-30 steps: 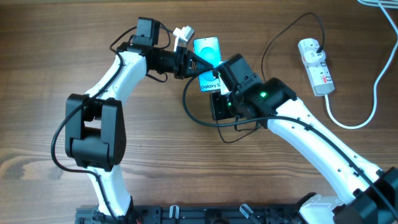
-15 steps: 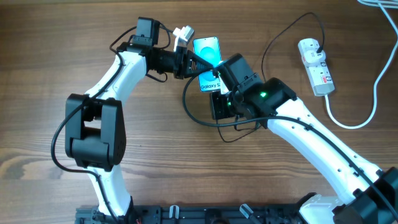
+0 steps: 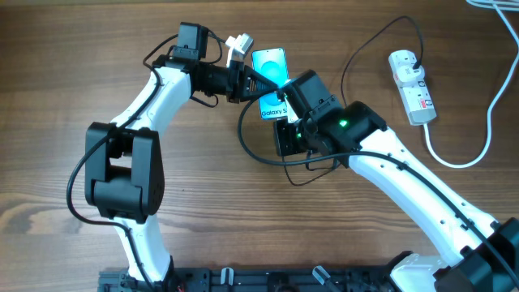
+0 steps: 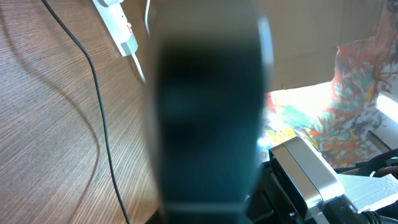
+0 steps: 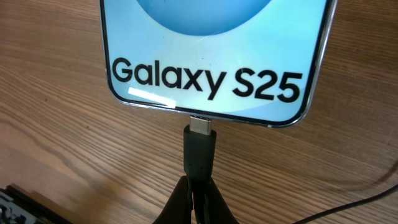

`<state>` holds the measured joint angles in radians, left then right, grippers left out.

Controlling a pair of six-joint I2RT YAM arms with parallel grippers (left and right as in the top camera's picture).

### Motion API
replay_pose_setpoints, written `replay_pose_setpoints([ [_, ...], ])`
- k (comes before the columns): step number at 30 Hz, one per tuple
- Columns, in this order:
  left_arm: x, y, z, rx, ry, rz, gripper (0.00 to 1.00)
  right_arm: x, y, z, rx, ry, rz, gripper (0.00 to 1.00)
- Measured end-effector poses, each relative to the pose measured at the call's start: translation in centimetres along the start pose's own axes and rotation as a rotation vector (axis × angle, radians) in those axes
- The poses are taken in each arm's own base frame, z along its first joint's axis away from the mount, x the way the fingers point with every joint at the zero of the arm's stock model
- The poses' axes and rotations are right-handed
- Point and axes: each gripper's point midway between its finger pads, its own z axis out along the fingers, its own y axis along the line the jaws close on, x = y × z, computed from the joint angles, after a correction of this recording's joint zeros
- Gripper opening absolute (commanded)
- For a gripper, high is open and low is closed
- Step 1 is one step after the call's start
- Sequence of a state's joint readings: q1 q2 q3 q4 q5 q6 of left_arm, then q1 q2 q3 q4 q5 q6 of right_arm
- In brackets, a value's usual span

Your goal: Plug charger to phone and switch on socket

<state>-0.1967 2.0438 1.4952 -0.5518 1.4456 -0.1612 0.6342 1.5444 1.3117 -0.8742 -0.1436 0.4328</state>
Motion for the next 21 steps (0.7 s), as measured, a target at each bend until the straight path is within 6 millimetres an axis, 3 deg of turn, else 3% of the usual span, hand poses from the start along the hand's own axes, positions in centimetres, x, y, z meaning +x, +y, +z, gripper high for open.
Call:
replay_pose_setpoints([
  [21,0.00,0.00,0.00,0.000,0.000,0.000,0.04,0.36,-0.17,0.10,0.007,0.016,0.003,0.04],
])
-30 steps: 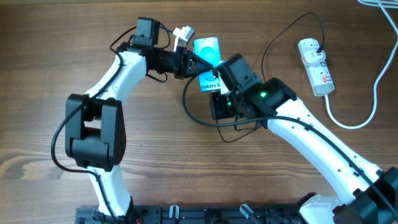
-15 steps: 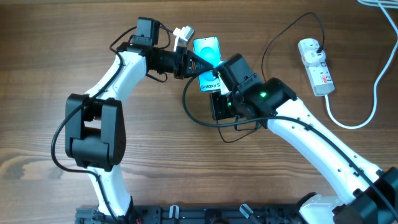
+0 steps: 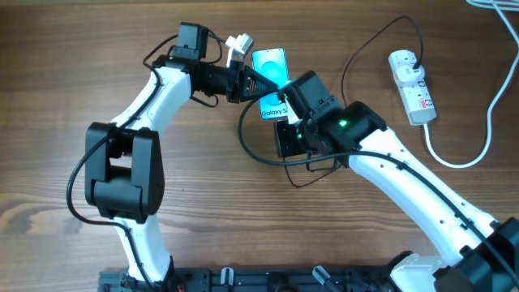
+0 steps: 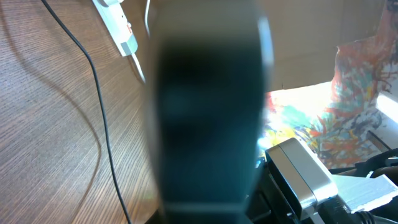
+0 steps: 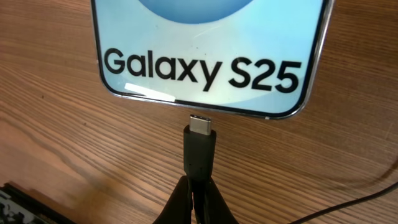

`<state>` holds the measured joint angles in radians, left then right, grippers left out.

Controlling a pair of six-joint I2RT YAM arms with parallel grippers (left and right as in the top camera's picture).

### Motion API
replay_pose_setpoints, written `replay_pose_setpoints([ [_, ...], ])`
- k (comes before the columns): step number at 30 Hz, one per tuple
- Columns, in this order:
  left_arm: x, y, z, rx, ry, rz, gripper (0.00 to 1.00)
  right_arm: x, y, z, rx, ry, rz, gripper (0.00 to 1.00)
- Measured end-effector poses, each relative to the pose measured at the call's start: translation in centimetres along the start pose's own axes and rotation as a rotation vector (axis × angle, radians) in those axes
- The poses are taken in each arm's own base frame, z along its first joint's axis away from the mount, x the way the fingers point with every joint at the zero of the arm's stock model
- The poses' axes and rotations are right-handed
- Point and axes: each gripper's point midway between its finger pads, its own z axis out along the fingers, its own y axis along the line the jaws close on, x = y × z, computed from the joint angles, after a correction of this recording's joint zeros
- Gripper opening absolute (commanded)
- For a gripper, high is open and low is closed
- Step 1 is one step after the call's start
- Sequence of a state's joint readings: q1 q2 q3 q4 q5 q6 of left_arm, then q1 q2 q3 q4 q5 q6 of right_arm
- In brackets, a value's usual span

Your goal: Plug charger to phone and switch on socket

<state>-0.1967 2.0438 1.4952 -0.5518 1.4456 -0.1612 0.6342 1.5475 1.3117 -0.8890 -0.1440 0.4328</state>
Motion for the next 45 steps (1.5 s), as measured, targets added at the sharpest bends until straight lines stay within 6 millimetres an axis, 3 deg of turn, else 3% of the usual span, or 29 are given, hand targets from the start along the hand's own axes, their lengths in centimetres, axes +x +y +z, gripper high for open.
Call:
replay_pose_setpoints([
  [7,0.01,0.00,0.00,0.000,0.000,-0.001,0.04,0.17,-0.19,0.72,0.008,0.019,0.003,0.04],
  [45,-0.10,0.66,-0.01,-0.038,-0.008,-0.005,0.04,-0.01,-0.12,0.75,0.005,0.012,-0.044,0.04],
])
